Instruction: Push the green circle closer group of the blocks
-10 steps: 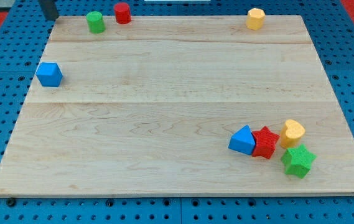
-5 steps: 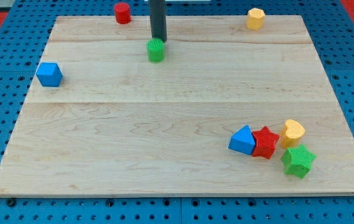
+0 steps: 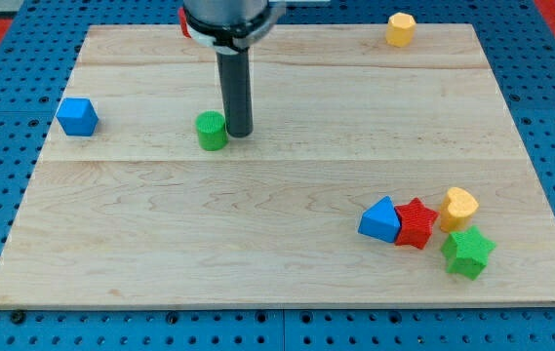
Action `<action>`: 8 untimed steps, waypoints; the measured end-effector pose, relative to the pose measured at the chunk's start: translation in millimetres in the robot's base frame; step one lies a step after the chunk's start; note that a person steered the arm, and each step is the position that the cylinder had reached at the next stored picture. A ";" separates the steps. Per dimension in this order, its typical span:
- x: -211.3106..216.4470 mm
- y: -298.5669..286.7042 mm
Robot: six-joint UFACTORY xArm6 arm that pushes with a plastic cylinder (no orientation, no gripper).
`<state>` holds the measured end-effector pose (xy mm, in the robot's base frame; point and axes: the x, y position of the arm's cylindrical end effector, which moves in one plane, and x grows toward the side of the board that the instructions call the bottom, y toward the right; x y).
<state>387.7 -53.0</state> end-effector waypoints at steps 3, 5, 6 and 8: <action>0.2 -72.2; 24.3 -104.0; 53.3 -84.2; 89.7 -10.2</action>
